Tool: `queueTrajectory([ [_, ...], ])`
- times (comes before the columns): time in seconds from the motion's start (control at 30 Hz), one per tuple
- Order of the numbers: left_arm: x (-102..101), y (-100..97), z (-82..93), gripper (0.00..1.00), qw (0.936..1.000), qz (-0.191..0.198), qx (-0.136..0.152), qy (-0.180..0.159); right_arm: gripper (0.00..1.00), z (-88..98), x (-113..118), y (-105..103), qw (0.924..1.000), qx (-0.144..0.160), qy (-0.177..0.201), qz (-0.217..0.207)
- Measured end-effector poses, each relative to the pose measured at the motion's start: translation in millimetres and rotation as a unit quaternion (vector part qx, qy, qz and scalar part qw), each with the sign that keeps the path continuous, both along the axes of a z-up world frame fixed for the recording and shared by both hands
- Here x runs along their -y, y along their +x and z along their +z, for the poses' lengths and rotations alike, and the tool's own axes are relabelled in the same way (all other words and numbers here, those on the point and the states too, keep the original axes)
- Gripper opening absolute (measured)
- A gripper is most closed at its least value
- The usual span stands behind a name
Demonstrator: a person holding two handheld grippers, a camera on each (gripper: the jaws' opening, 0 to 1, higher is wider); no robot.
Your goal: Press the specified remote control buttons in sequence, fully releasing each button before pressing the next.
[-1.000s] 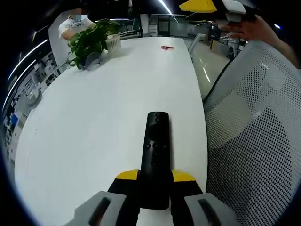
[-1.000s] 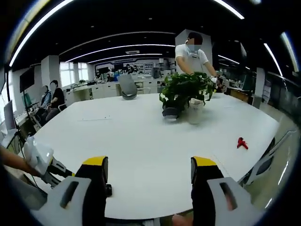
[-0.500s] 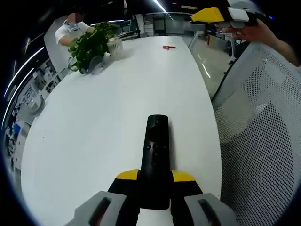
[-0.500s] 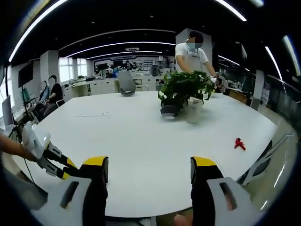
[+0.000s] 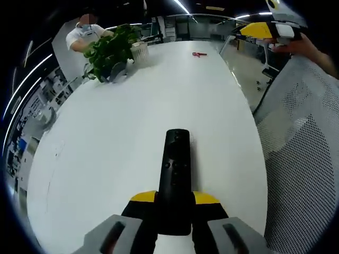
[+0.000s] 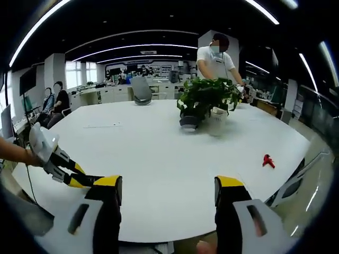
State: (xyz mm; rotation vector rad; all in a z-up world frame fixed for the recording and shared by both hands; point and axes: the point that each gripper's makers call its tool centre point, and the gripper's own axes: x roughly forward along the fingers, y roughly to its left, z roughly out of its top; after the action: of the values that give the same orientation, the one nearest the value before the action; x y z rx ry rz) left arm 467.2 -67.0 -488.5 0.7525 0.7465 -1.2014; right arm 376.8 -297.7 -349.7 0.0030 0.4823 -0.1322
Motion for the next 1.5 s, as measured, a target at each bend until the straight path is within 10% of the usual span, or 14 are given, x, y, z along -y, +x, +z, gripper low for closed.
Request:
queueTrajectory([
  [1.5, -22, 63.1, -28.8, 0.22, 0.9981, 0.012, -0.015, 0.058, 0.70, -10.6, 4, -3, 0.9993, -0.033, -0.011, -0.010],
])
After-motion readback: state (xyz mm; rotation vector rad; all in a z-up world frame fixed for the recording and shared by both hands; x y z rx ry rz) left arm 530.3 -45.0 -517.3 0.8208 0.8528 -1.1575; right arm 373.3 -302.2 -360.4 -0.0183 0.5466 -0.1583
